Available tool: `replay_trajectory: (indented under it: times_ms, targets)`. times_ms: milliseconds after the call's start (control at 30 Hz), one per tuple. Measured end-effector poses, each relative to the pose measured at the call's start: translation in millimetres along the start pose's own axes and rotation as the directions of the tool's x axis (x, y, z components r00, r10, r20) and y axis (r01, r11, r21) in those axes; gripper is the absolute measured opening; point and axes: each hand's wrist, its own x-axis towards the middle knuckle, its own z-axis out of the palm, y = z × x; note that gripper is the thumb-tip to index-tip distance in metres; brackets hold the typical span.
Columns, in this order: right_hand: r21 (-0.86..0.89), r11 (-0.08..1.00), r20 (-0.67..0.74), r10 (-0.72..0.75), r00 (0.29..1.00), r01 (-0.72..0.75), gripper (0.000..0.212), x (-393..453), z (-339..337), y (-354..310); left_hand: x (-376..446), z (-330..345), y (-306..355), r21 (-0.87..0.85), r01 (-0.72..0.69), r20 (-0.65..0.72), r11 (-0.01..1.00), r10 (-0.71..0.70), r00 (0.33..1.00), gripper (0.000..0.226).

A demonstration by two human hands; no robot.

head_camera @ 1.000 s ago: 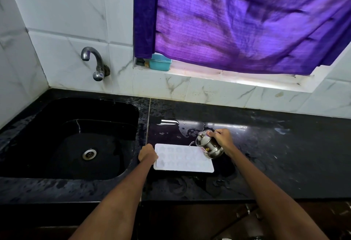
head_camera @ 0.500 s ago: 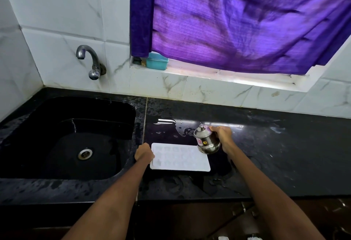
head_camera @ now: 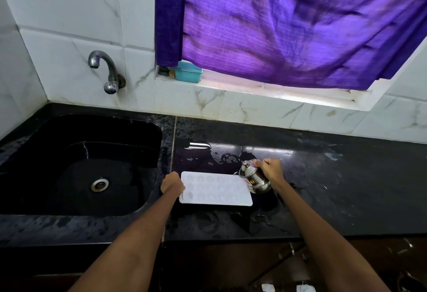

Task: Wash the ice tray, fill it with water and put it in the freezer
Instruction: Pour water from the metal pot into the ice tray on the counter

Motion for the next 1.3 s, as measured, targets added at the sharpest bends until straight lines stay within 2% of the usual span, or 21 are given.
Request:
replay_trajectory:
  times_ms: [467,767,967,1133,1200,1300]
  targets:
    - [-0.089,0.995,-0.034,-0.037,0.999,0.033,0.051,0,-3,-9,-1,1,-1,0.011,-0.015,-0.004,1.0,0.015,1.0,0.043]
    - [-0.078,0.997,-0.039,-0.027,0.999,0.024,0.048,0,-6,-7,-1,2,-2,0.009,-0.019,-0.01,1.0,0.019,1.0,0.042]
    - [0.062,0.997,-0.05,0.047,0.998,-0.044,0.047,-1,-8,-3,-1,2,-2,0.012,-0.022,-0.013,1.0,0.023,1.0,0.04]
    - [0.276,0.948,-0.07,0.185,0.98,-0.159,0.02,0,-12,-10,-1,1,-1,0.021,-0.024,-0.003,0.999,0.024,1.0,0.041]
    - [0.358,0.919,-0.102,0.215,0.971,-0.166,0.021,2,-17,-16,-1,1,-1,0.028,-0.025,-0.002,0.999,0.025,1.0,0.043]
    - [0.362,0.921,-0.142,0.206,0.968,-0.143,0.027,5,-23,-20,-2,-1,0,0.029,-0.026,0.005,0.999,0.026,1.0,0.043]
